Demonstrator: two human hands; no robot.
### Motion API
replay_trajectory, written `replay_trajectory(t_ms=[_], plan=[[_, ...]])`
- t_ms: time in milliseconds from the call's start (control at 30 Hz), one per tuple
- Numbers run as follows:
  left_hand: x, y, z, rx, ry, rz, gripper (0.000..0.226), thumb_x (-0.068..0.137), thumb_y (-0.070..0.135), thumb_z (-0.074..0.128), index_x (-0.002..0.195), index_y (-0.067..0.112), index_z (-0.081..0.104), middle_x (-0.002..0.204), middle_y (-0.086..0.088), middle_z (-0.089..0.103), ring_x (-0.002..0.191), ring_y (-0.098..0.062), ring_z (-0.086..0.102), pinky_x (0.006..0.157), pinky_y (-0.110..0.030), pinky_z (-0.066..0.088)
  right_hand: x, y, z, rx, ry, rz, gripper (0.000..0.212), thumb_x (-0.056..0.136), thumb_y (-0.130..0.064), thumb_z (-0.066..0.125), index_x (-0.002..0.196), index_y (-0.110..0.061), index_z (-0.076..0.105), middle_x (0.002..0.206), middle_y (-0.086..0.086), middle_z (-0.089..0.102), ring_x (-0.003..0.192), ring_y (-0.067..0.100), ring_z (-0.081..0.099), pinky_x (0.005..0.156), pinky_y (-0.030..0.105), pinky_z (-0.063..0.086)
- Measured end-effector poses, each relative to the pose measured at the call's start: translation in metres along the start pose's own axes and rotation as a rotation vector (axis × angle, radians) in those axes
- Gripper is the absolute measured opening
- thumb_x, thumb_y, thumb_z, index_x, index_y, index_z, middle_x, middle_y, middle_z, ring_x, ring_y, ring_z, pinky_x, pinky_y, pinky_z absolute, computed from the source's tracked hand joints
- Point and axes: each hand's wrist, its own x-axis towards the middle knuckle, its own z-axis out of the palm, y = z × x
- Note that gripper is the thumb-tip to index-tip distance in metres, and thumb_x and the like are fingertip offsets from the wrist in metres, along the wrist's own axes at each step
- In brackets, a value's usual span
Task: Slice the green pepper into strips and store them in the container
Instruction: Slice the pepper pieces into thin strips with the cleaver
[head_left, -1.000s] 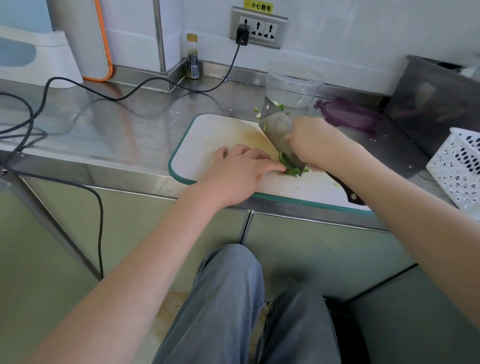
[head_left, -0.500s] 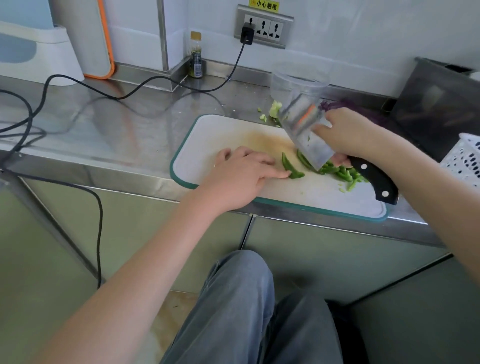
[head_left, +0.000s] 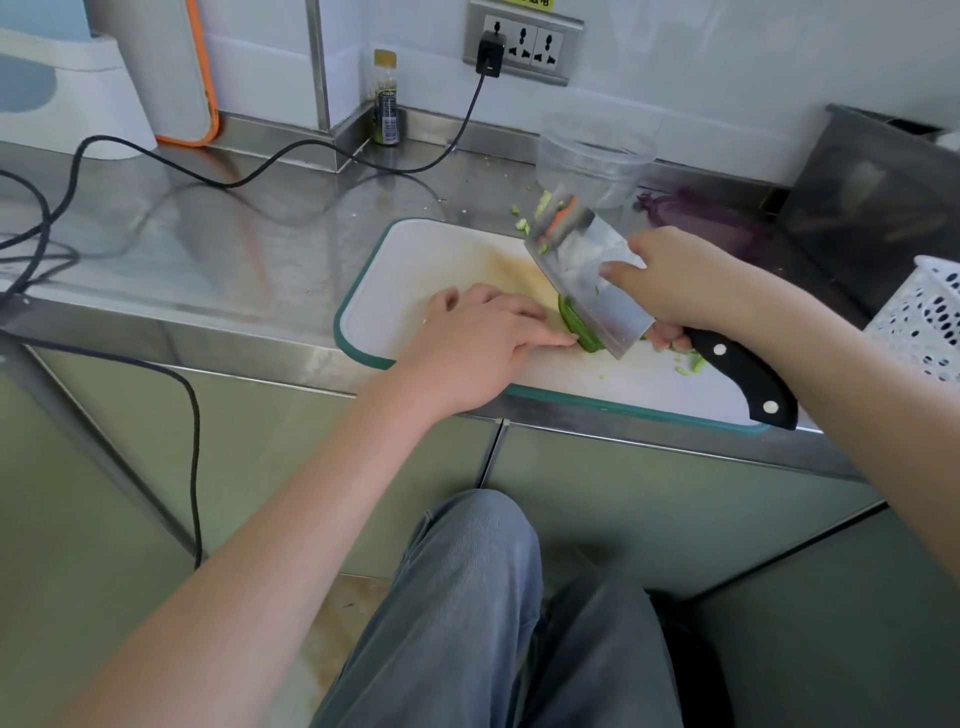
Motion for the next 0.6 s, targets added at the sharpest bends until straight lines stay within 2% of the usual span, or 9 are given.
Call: replay_trajectory(t_ms=[100, 233, 300, 433, 600], plan=[[0.000, -0.001, 0.001, -0.001, 0.004, -0.001, 0.044, 0.101, 0.026, 0.029, 0.126, 0.058, 0.045, 0.143, 0.020, 0.039, 0.131, -0.014, 0.028, 0.111, -0.045, 0.015, 0.000, 0.002, 0.001, 0.018, 0.011, -0.026, 0.041, 0.101, -0.033, 0.038, 0.129, -0.004, 0.038, 0.046, 0.016, 0.049, 0.019, 0.014, 0.041, 0.039, 0.021, 0.038], [0.001, -0.002, 0.002, -0.002, 0.022, 0.007, 0.042, 0.101, 0.027, 0.030, 0.125, 0.058, 0.046, 0.145, 0.021, 0.036, 0.131, -0.014, 0.028, 0.110, -0.042, 0.015, 0.003, 0.007, -0.001, -0.010, 0.072, -0.079, 0.034, 0.099, -0.035, 0.040, 0.113, -0.004, 0.044, 0.040, 0.012, 0.050, 0.027, 0.023, 0.045, 0.038, 0.023, 0.040], [0.001, -0.003, 0.004, -0.002, 0.026, 0.009, 0.042, 0.101, 0.027, 0.030, 0.124, 0.059, 0.046, 0.145, 0.022, 0.035, 0.131, -0.013, 0.029, 0.110, -0.042, 0.016, 0.003, 0.009, -0.002, -0.033, 0.084, -0.098, 0.033, 0.099, -0.035, 0.040, 0.106, -0.003, 0.045, 0.042, 0.012, 0.050, 0.025, 0.020, 0.045, 0.038, 0.023, 0.040], [0.002, -0.003, 0.004, -0.006, 0.035, 0.010, 0.041, 0.102, 0.028, 0.031, 0.124, 0.059, 0.047, 0.142, 0.021, 0.040, 0.129, -0.013, 0.030, 0.110, -0.044, 0.018, 0.002, 0.011, -0.001, -0.013, 0.055, -0.095, 0.035, 0.100, -0.034, 0.039, 0.121, -0.006, 0.043, 0.049, 0.015, 0.053, 0.018, 0.010, 0.040, 0.039, 0.023, 0.041], [0.002, -0.002, 0.004, -0.009, 0.043, 0.004, 0.041, 0.102, 0.028, 0.031, 0.123, 0.059, 0.047, 0.140, 0.022, 0.042, 0.129, -0.013, 0.031, 0.109, -0.044, 0.018, -0.001, 0.012, 0.001, -0.015, 0.055, -0.100, 0.033, 0.100, -0.034, 0.039, 0.118, -0.007, 0.045, 0.050, 0.013, 0.052, 0.017, 0.008, 0.039, 0.039, 0.022, 0.040]])
